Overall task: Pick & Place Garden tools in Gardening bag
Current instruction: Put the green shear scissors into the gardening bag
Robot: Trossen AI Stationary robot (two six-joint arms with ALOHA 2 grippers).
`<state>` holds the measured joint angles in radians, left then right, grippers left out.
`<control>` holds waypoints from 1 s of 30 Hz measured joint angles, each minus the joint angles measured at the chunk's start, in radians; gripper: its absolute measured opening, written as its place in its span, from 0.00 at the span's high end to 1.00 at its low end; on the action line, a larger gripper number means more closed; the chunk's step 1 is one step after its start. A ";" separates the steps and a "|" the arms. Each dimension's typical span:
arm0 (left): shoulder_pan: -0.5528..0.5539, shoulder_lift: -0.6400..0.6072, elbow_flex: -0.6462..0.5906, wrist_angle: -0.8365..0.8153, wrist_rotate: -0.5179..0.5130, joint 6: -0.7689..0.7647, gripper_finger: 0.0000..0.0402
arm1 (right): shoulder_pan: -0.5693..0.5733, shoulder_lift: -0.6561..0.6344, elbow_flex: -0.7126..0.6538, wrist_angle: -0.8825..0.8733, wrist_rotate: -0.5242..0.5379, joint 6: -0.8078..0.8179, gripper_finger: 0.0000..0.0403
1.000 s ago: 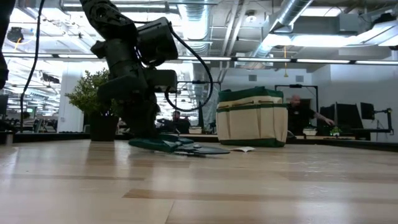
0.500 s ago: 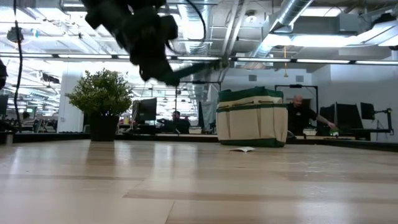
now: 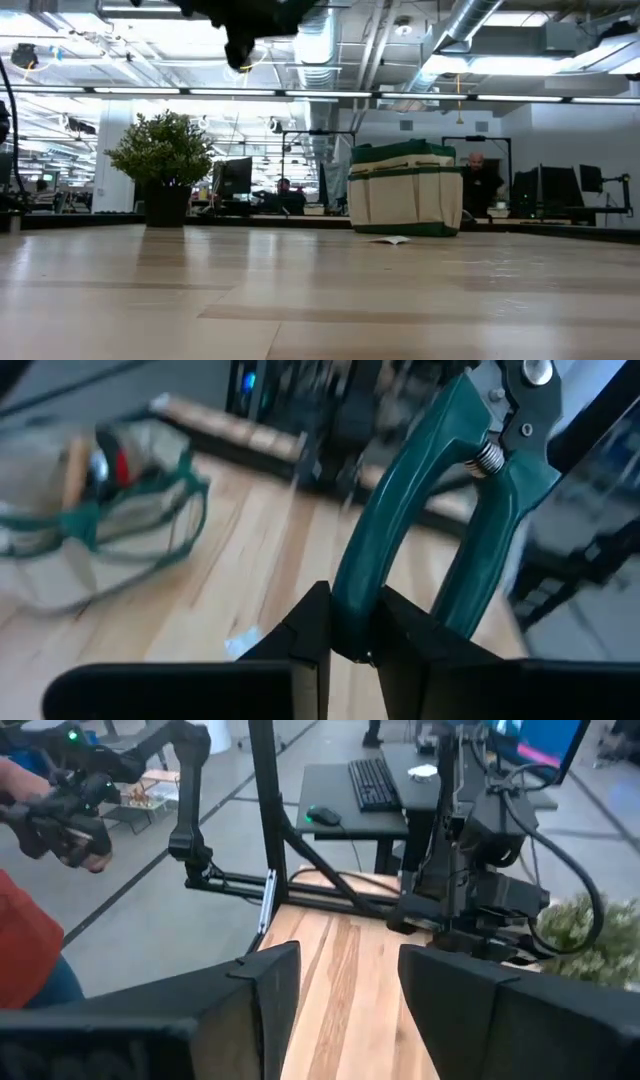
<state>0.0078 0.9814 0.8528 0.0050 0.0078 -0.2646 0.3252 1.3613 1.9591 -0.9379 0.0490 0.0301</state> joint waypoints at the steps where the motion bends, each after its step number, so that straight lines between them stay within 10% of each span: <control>1: 0.000 -0.016 0.000 0.023 0.000 -0.008 0.88 | 0.000 0.000 0.000 0.008 0.000 -0.009 0.59; 30: -0.011 -0.194 0.000 0.608 0.388 -0.408 0.88 | -0.077 0.000 0.000 0.154 0.004 -0.166 0.59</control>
<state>-0.0032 0.7876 0.8528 0.6128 0.3956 -0.6723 0.2480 1.3609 1.9591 -0.7843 0.0528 -0.1363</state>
